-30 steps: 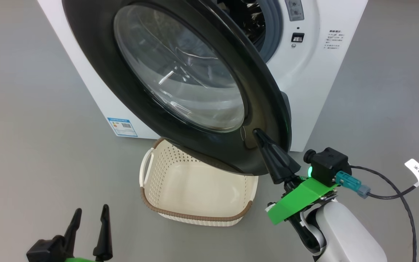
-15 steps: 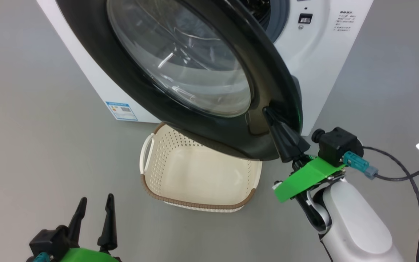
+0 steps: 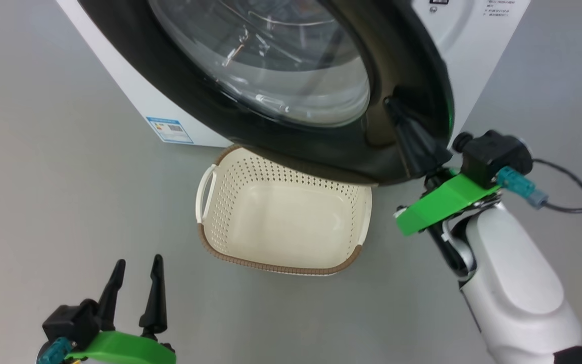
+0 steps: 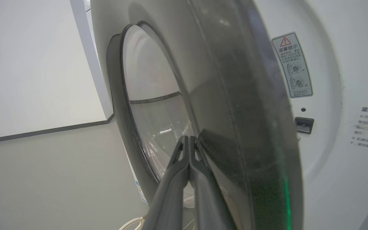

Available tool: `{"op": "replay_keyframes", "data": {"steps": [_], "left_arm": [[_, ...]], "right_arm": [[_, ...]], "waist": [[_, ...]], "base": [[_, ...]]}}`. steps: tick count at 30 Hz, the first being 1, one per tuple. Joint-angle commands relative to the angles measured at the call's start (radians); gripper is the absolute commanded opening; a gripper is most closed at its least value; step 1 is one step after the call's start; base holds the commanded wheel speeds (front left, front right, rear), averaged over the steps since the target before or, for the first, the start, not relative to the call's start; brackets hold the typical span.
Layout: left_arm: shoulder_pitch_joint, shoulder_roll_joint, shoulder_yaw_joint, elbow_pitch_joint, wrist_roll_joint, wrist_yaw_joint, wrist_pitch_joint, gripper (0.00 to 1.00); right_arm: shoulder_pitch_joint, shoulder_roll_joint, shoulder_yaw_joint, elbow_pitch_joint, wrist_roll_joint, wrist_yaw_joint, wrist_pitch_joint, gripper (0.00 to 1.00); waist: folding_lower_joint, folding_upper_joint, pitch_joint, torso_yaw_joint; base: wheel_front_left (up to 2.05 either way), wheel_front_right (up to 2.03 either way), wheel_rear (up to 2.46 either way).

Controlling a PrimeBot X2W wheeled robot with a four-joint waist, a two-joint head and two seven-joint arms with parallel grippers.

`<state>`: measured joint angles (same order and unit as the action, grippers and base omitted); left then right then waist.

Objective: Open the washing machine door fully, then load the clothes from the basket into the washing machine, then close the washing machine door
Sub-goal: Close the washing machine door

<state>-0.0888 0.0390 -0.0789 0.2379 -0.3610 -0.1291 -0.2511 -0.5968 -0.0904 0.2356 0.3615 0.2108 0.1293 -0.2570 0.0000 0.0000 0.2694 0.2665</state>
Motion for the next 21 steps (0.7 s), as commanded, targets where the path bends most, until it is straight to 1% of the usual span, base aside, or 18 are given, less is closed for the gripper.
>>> {"op": "replay_keyframes", "data": {"steps": [1,7,16,21], "left_arm": [[-0.037,0.018,0.032,-0.025,-0.01,-0.002,-0.011,1.0],[-0.05,0.02,0.022,-0.03,-0.017,-0.002,-0.011,1.0],[-0.098,0.019,-0.021,-0.041,-0.047,-0.002,-0.011,1.0],[-0.112,0.025,-0.025,-0.046,-0.059,-0.002,-0.011,1.0]], "right_arm": [[-0.037,0.004,-0.005,-0.027,-0.013,0.001,-0.005,0.0],[-0.076,-0.016,-0.021,-0.023,-0.024,0.001,-0.005,0.0],[-0.196,-0.078,-0.036,0.018,-0.059,0.001,-0.005,0.0],[-0.262,-0.11,-0.053,0.022,-0.083,0.001,-0.005,0.0]], "waist": [[0.0,0.0,0.014,0.001],[0.0,0.0,0.044,0.006],[0.0,0.0,0.128,0.054],[0.0,0.0,0.158,0.071]], "base": [[0.0,0.0,0.0],[0.0,0.0,0.0],[0.0,0.0,0.0],[0.0,0.0,0.0]]}}
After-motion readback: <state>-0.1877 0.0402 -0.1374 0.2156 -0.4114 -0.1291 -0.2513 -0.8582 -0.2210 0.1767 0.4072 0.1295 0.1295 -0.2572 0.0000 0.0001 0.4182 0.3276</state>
